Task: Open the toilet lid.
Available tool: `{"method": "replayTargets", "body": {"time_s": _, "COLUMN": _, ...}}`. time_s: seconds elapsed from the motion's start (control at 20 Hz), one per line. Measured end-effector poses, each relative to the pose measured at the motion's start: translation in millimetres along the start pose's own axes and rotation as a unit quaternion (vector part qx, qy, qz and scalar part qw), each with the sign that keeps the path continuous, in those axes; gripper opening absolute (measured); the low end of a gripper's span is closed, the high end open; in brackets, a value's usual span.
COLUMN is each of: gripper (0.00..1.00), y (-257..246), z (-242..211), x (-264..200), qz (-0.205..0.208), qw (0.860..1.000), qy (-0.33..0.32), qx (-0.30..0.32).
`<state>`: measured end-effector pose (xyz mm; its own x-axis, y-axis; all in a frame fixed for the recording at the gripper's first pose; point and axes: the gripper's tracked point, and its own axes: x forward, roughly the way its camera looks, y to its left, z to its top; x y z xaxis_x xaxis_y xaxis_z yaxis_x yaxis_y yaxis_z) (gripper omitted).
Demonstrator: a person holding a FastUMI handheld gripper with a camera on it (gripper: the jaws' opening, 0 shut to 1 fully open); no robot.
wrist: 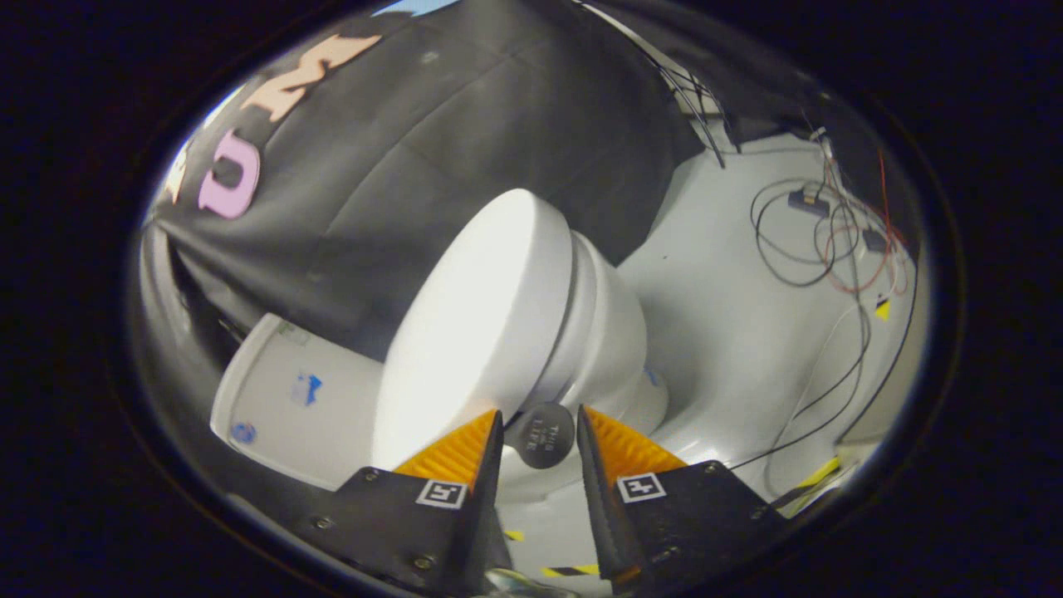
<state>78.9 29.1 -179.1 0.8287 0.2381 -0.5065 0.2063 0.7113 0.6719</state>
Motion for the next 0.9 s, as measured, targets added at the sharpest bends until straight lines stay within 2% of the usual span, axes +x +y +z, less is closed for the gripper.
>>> {"method": "replayTargets", "body": {"time_s": 0.3, "gripper": 0.51, "y": 5.8, "z": -0.3, "x": -0.9, "qz": 0.032, "qw": 0.999, "qy": 0.012, "qx": 0.002}}
{"method": "replayTargets", "body": {"time_s": 0.4, "gripper": 0.35, "y": 7.7, "z": 1.3, "x": -2.3, "qz": 0.039, "qw": 0.999, "qy": 0.013, "qx": -0.007}}
{"method": "replayTargets", "body": {"time_s": 0.45, "gripper": 0.26, "y": -14.9, "z": -7.8, "x": 12.8, "qz": -0.016, "qw": 1.0, "qy": 0.01, "qx": -0.023}}
{"method": "replayTargets", "body": {"time_s": 0.5, "gripper": 0.18, "y": -12.7, "z": -7.1, "x": -4.7, "qz": 0.001, "qw": 1.0, "qy": -0.006, "qx": 0.024}}
{"method": "replayTargets", "body": {"time_s": 0.55, "gripper": 0.1, "y": -17.4, "z": 0.8, "x": 13.6, "qz": -0.003, "qw": 0.999, "qy": 0.001, "qx": 0.046}}
{"method": "replayTargets", "body": {"time_s": 0.75, "gripper": 0.09, "y": -13.1, "z": 5.7, "x": 5.7, "qz": 0.007, "qw": 1.0, "qy": -0.003, "qx": -0.022}}
{"method": "replayTargets", "body": {"time_s": 0.8, "gripper": 0.09, "y": -13.3, "z": 7.3, "x": -8.2, "qz": 0.007, "qw": 1.0, "qy": -0.01, "qx": -0.021}}
{"method": "replayTargets", "body": {"time_s": 0.85, "gripper": 0.02, "y": -12.0, "z": 13.0, "x": 6.4, "qz": 0.01, "qw": 1.0, "qy": -0.014, "qx": -0.021}}
{"method": "replayTargets", "body": {"time_s": 0.9, "gripper": 0.02, "y": -12.6, "z": 13.5, "x": 5.7, "qz": 0.01, "qw": 0.999, "qy": -0.017, "qx": -0.026}}
